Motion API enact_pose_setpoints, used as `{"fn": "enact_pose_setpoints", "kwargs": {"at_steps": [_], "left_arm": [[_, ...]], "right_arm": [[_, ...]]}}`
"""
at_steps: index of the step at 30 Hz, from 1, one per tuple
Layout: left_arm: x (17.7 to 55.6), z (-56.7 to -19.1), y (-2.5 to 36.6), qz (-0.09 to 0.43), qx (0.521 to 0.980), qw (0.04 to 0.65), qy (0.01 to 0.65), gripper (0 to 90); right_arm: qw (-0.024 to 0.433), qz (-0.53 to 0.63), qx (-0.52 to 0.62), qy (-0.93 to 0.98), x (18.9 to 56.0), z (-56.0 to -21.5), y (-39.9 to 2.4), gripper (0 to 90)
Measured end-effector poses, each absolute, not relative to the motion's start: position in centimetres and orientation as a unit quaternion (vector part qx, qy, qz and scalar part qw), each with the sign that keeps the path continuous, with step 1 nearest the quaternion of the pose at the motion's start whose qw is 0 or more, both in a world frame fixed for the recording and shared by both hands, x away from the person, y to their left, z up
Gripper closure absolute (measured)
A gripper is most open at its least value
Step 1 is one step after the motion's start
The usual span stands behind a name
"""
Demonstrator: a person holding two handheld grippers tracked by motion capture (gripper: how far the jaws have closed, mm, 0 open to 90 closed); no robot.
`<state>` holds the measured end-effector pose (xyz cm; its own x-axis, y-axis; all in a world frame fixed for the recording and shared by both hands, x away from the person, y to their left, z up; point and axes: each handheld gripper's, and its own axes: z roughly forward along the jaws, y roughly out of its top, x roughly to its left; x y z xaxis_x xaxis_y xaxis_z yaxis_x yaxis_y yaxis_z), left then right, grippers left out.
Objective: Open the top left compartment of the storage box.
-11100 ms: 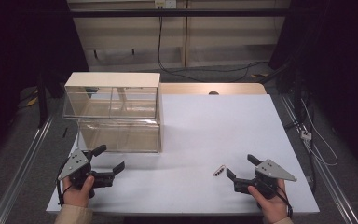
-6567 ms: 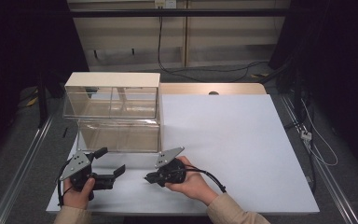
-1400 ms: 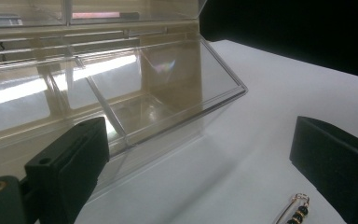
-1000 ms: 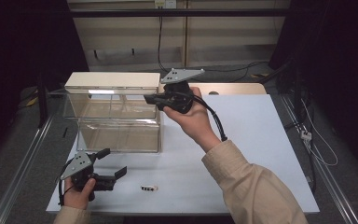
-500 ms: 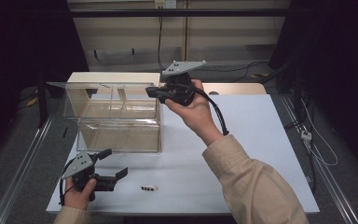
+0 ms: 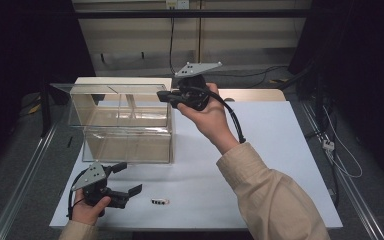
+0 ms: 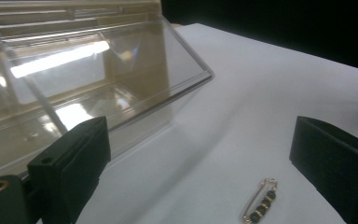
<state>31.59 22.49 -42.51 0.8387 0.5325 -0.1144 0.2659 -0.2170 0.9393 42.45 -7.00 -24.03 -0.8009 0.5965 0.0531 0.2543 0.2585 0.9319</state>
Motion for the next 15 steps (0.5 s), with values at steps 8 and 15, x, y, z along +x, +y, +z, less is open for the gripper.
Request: {"fn": "enact_pose_setpoints", "kwargs": {"at_steps": [8,15], "left_arm": [[31.9,-43.0,21.2,0.076,0.791,0.556,0.245,4.9],[32.3,-43.4,19.7,0.057,0.815,0.528,0.232,6.4]], "right_arm": [[0.156,0.543,0.276,0.778,42.5,-23.7,-6.9,90.0],[0.154,0.541,0.277,0.779,42.6,-23.5,-6.9,90.0]]}}
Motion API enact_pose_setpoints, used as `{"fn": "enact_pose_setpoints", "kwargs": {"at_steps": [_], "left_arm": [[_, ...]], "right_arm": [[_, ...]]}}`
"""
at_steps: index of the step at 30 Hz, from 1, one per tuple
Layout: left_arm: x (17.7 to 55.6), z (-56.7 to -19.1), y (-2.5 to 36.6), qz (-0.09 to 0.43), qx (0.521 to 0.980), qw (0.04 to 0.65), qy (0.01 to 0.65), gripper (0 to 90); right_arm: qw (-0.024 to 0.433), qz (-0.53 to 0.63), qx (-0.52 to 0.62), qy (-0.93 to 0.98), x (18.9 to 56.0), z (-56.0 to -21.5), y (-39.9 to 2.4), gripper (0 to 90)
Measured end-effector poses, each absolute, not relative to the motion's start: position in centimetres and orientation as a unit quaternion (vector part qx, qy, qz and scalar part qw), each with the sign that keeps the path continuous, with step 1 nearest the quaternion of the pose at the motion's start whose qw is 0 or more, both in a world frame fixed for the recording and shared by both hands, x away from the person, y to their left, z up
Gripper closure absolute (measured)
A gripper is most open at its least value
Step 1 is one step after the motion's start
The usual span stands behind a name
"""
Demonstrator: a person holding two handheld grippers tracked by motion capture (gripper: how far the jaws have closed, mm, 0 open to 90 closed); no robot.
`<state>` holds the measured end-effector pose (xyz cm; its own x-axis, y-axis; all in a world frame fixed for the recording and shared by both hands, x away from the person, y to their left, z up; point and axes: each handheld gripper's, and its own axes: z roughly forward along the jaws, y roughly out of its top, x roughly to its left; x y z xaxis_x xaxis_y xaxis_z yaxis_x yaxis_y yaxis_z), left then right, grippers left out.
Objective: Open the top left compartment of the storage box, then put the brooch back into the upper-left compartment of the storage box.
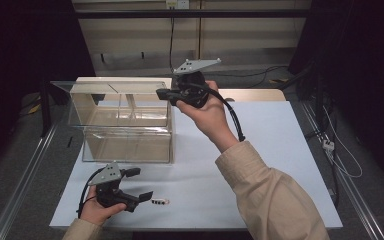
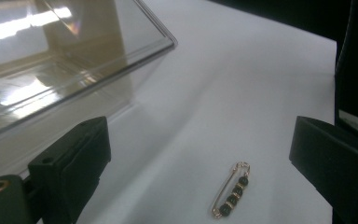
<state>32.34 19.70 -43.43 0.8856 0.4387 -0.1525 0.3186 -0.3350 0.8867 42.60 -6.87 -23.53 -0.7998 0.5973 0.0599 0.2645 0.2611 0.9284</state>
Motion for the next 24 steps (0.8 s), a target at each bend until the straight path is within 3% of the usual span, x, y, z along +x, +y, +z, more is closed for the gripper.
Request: {"fn": "enact_pose_setpoints", "kwargs": {"at_steps": [11,19,24], "left_arm": [[32.5,-44.4,17.5,0.013,0.868,0.462,0.184,27.3],[32.4,-44.9,16.9,-0.002,0.881,0.440,0.173,36.3],[32.4,-45.0,16.8,-0.009,0.885,0.435,0.166,46.3]], "right_arm": [[0.155,0.539,0.278,0.779,42.5,-23.5,-6.8,90.0],[0.156,0.536,0.279,0.782,42.5,-23.5,-6.7,90.0],[0.156,0.535,0.279,0.782,42.5,-23.6,-6.7,90.0]]}}
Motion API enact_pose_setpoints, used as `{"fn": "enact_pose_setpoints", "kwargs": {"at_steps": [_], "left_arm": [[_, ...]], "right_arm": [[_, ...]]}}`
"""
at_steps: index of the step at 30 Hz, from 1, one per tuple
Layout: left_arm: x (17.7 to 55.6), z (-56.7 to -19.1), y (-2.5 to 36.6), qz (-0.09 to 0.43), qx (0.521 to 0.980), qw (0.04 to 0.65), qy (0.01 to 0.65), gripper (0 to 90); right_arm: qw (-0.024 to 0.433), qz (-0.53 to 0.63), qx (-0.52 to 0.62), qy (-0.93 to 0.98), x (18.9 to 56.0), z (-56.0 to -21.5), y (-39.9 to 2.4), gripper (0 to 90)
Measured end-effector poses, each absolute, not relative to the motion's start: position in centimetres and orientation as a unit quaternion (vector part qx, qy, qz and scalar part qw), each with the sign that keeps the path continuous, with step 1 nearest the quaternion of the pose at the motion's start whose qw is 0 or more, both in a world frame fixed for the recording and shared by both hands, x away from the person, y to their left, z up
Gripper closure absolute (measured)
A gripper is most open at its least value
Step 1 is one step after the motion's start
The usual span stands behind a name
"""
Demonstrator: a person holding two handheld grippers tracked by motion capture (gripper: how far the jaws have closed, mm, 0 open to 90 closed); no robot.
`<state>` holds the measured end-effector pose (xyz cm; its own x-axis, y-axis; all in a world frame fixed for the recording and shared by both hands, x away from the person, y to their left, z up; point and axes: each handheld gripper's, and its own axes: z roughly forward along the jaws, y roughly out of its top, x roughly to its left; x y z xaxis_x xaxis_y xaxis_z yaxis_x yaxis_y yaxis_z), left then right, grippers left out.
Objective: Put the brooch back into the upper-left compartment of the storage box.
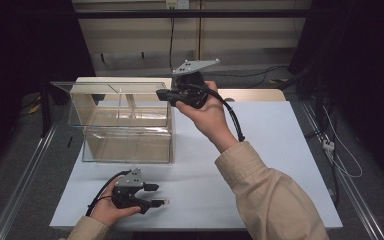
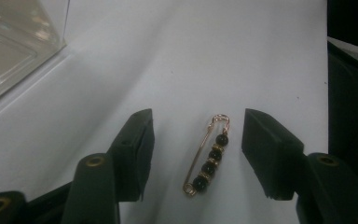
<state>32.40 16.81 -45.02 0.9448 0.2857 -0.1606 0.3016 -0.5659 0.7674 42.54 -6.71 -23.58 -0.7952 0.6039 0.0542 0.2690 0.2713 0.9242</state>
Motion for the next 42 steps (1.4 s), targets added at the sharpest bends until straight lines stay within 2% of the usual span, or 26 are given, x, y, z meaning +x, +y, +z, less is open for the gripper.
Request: {"fn": "enact_pose_setpoints", "kwargs": {"at_steps": [9,18,31,42], "left_arm": [[32.1,-45.3,16.4,0.000,0.899,0.410,0.156,60.5],[32.4,-45.1,16.3,0.009,0.900,0.395,0.185,83.4],[32.7,-44.3,17.0,-0.019,0.881,0.412,0.233,84.2],[32.7,-40.7,17.9,-0.029,0.873,0.418,0.250,84.2]], "right_arm": [[0.157,0.534,0.280,0.782,42.5,-23.6,-6.7,90.0],[0.157,0.536,0.283,0.780,42.4,-23.9,-6.8,90.0],[0.156,0.540,0.284,0.777,42.4,-24.1,-6.8,90.0],[0.157,0.538,0.285,0.777,42.3,-24.1,-6.9,90.0]]}}
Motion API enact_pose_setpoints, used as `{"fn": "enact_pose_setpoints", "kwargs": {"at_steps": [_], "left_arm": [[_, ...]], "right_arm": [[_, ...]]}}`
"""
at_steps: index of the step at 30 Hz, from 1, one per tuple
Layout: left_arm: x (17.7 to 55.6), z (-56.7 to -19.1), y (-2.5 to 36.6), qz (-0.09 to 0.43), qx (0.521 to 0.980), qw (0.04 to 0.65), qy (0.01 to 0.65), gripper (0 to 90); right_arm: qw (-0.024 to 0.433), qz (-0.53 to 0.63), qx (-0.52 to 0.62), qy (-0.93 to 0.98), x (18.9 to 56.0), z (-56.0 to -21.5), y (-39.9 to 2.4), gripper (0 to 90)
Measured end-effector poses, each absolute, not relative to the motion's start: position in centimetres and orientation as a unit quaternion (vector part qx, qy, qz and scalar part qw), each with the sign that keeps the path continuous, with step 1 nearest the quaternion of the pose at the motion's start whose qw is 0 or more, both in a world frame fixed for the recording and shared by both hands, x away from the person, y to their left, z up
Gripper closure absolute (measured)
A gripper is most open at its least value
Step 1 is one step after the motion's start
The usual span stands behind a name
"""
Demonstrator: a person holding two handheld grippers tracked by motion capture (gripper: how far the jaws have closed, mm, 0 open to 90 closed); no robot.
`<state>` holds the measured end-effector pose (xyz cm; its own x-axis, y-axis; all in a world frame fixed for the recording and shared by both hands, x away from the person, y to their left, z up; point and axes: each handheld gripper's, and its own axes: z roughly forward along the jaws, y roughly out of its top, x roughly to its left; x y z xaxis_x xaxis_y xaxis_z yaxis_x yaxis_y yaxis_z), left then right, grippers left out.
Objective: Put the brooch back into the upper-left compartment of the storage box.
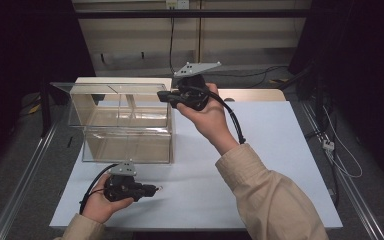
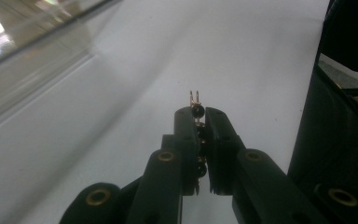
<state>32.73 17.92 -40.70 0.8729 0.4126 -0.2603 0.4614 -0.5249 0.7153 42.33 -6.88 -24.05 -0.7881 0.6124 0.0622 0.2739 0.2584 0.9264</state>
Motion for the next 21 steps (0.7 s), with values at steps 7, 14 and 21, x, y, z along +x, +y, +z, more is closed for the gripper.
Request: {"fn": "enact_pose_setpoints", "kwargs": {"at_steps": [7,14,21], "left_arm": [[33.1,-38.3,18.7,-0.030,0.875,0.415,0.248,84.2],[33.6,-37.2,19.2,-0.033,0.878,0.408,0.248,84.2],[34.0,-35.9,19.3,-0.031,0.879,0.407,0.248,84.2]], "right_arm": [[0.157,0.538,0.285,0.777,42.4,-24.1,-6.8,90.0],[0.157,0.537,0.286,0.778,42.5,-24.2,-6.8,90.0],[0.157,0.538,0.284,0.778,42.4,-24.2,-6.8,90.0]]}}
